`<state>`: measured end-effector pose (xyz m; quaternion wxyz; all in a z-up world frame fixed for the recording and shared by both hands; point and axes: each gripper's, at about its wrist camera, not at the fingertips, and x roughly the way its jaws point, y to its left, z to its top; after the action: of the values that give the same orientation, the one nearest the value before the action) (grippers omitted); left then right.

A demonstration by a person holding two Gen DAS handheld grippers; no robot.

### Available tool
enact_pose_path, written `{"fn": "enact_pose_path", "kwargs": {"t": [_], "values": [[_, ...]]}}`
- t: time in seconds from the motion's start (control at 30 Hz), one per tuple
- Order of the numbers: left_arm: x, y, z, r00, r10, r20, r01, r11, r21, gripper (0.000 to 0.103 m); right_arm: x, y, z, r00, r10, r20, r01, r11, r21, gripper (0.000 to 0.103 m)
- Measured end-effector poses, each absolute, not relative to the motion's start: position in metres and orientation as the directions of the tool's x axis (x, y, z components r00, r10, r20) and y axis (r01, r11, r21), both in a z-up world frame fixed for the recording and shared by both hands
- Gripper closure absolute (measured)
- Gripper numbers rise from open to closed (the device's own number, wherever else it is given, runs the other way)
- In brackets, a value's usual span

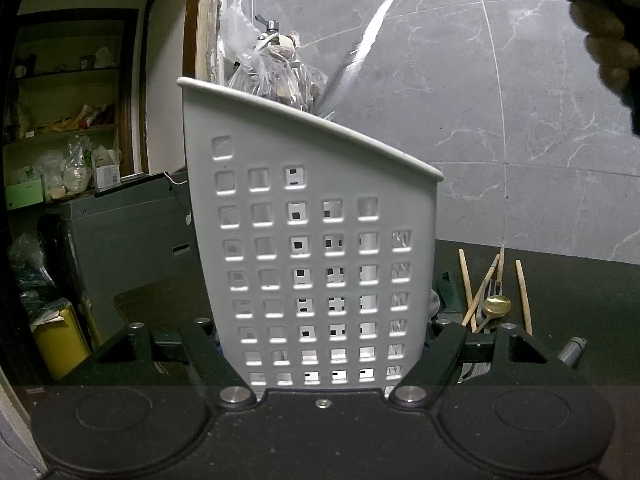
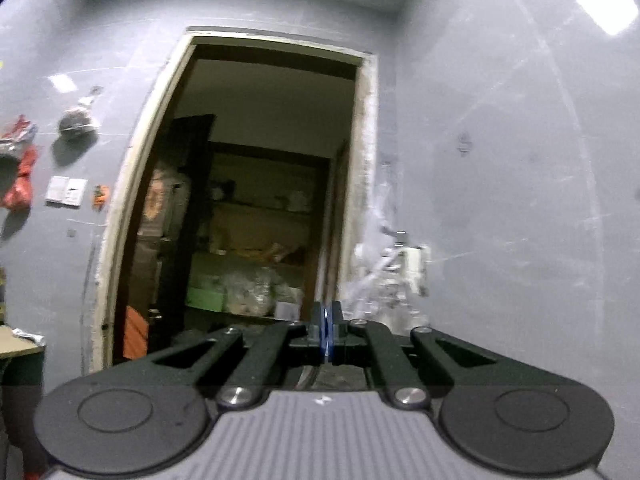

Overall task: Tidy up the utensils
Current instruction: 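Lift the silver spoon with the right gripper and drop it into the caddy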

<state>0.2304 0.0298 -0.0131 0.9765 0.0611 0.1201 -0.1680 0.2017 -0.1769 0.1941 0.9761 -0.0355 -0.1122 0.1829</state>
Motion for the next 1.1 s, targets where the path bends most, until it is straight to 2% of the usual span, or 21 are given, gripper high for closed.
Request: {"fn": "enact_pose_path", "kwargs": {"t": [0.17,0.53,0.77,1.1], "values": [[0.23,0.03,-0.013,0.914,-0.315,-0.254,0.344,0.936,0.078,0.027,0.208,-0.141,0.181,0.892,0.417,0.176,-0.386,0.904,-0.186,0.101],[0.229,0.032,-0.015,0.913,-0.32,-0.252,0.349,0.934,0.078,0.027,0.214,-0.099,0.134,0.884,0.466,0.021,-0.44,0.848,-0.294,0.101],[0.229,0.031,-0.015,0.913,-0.32,-0.252,0.349,0.934,0.079,0.027,0.222,-0.09,0.115,0.868,0.489,-0.09,-0.491,0.815,-0.306,0.101],[0.229,0.032,-0.015,0.913,-0.32,-0.252,0.349,0.934,0.078,0.027,0.228,-0.088,0.101,0.853,0.501,-0.147,-0.521,0.799,-0.3,0.101]]}}
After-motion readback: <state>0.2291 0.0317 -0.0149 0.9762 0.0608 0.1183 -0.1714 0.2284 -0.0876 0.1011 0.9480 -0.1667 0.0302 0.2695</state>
